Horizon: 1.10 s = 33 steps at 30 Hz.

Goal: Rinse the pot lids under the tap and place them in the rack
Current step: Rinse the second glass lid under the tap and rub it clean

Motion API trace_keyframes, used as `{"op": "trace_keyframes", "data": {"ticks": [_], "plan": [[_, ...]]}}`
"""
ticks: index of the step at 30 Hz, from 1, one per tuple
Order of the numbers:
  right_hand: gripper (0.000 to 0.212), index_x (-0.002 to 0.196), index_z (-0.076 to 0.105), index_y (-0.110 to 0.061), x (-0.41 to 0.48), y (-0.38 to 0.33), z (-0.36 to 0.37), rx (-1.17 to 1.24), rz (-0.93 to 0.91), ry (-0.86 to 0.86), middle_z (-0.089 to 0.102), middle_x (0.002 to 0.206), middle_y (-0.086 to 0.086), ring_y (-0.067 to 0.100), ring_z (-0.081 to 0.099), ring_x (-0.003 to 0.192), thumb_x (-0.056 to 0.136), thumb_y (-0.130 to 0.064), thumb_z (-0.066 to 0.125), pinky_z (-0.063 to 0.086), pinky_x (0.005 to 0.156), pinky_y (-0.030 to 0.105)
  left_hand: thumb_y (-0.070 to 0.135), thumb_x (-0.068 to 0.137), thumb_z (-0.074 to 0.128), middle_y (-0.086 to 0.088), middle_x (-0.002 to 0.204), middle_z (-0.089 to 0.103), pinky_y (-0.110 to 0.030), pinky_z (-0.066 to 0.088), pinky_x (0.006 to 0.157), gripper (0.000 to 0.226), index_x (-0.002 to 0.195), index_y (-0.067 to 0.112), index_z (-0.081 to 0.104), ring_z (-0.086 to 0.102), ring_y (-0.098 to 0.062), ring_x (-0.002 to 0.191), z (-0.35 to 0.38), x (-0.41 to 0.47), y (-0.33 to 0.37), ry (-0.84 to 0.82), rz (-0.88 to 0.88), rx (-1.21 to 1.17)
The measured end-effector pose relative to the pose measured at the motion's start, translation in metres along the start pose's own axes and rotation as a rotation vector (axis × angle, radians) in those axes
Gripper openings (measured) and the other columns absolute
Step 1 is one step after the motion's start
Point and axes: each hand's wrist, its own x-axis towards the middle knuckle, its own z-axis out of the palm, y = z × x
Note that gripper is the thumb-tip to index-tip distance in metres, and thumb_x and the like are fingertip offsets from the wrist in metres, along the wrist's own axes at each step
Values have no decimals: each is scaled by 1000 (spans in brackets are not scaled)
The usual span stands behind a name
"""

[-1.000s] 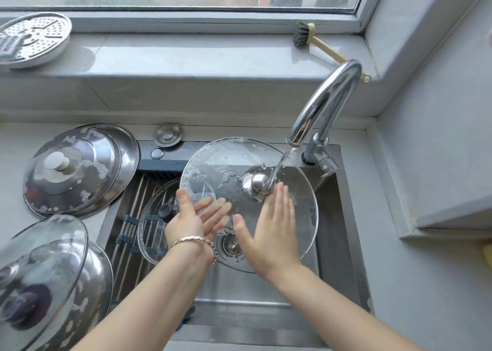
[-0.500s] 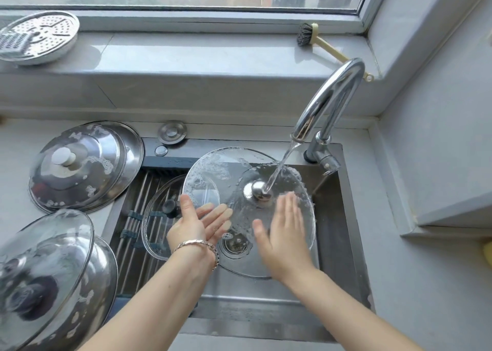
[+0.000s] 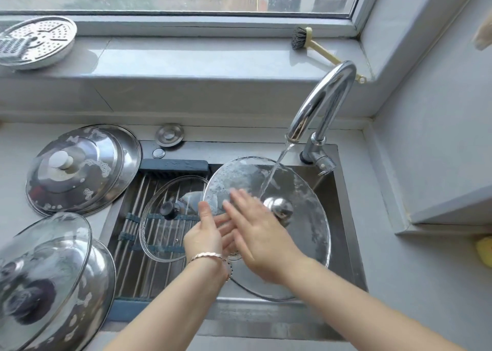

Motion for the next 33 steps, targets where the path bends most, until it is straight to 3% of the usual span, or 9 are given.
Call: {"op": "trace_keyframes", "data": {"ticks": [3, 6, 8, 12, 16, 21, 25, 29, 33], "plan": [[67, 149, 2, -13, 25, -9, -12, 51, 272, -17, -10, 157, 8, 16, -14, 144, 87, -40, 3, -16, 111, 26, 51, 91, 37, -2, 39, 58, -17, 44, 33, 58, 60, 6, 57, 58, -18, 38, 5, -8, -5, 13, 80, 125], [78, 149, -4, -11, 23, -16, -10, 38, 250, -56, -13, 157, 5, 13, -16, 144, 79, -48, -6, -17, 113, 27, 53, 89, 36, -6, 46, 54, -13, 39, 31, 60, 58, 6, 55, 51, -21, 43, 2, -8, -7, 32, 109, 195], [77, 149, -4, -13, 23, -8, -11, 49, 268, -111, -12, 157, 2, 12, -15, 144, 83, -54, 0, -11, 117, 31, 49, 92, 36, -5, 42, 60, -17, 43, 30, 58, 60, 6, 60, 57, -18, 36, 2, -12, -4, -21, 90, 139], [68, 147, -10, -7, 33, 10, -19, 128, 603, -78, -18, 156, 10, 18, -18, 143, 97, -47, 14, -11, 116, 32, 47, 93, 32, -5, 36, 58, -22, 44, 31, 62, 64, -1, 58, 57, -15, 30, 6, -13, -3, -111, 127, 161], [69, 147, -13, -15, 17, -11, -11, 23, 136, -143, -28, 150, -3, 8, -28, 137, 88, -48, 0, -18, 113, 26, 55, 89, 31, -9, 48, 57, -27, 50, 49, 66, 59, 2, 56, 59, -24, 49, 1, -2, 2, 5, 162, 271], [60, 148, -10, -16, 38, 0, -27, 64, 347, -104, -20, 156, 1, 9, -24, 140, 99, -40, 14, -16, 113, 28, 53, 91, 31, -4, 37, 59, -28, 49, 36, 64, 59, 3, 57, 58, -17, 34, 6, -4, 8, -72, 134, 187], [69, 147, -11, -16, 26, -14, -20, -67, 3, -192, -28, 147, -6, 3, -28, 133, 86, -45, -5, -19, 113, 25, 56, 90, 28, 1, 35, 53, -26, 49, 45, 67, 60, 4, 56, 54, -16, 39, 1, -3, 14, 5, 142, 256], [62, 147, -12, -14, 39, 16, -41, -26, 283, -205, -19, 155, 2, 10, -20, 141, 99, -41, 16, -10, 118, 31, 49, 94, 26, 0, 29, 54, -19, 42, 26, 60, 62, 5, 51, 54, -10, 26, 3, -10, 18, -60, 117, 213], [63, 140, -19, -18, 16, -6, -27, -128, -123, -267, -27, 148, -1, 12, -26, 138, 92, -44, 12, -19, 114, 27, 56, 90, 29, -5, 50, 62, -27, 50, 46, 60, 60, 13, 58, 61, -19, 48, 0, -1, 19, -20, 176, 245]]}}
